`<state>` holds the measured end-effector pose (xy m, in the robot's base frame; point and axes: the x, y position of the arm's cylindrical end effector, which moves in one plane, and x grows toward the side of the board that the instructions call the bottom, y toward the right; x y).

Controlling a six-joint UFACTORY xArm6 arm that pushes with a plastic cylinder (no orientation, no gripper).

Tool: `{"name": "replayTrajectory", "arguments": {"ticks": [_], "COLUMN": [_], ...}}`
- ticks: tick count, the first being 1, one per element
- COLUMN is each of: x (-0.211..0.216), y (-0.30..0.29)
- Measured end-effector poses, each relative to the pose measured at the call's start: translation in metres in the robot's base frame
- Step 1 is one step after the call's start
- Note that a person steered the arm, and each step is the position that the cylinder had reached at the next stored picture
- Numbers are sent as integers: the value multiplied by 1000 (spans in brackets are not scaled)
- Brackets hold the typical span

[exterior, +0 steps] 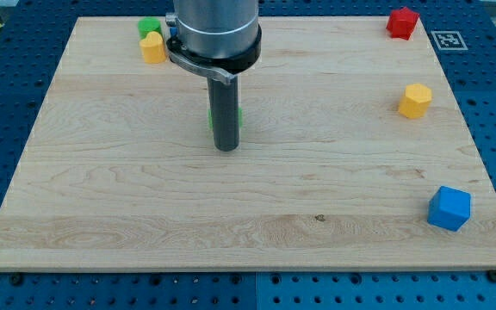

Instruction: Push the green star closer to the yellow heart

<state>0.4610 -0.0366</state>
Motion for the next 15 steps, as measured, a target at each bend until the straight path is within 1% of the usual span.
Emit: {"name": "replayTrajectory", "arguments": {"ticks": [1,2,3,4,5,6,7,8,9,10,11,12,13,14,15], "x": [-13,-18,-2,-21,-23,-36,-17,5,-10,-49,-84,-91,-59,-32,-29], "y": [-6,6,25,29,-40,-62,2,42,69,52,12,2,49,25,-5]}}
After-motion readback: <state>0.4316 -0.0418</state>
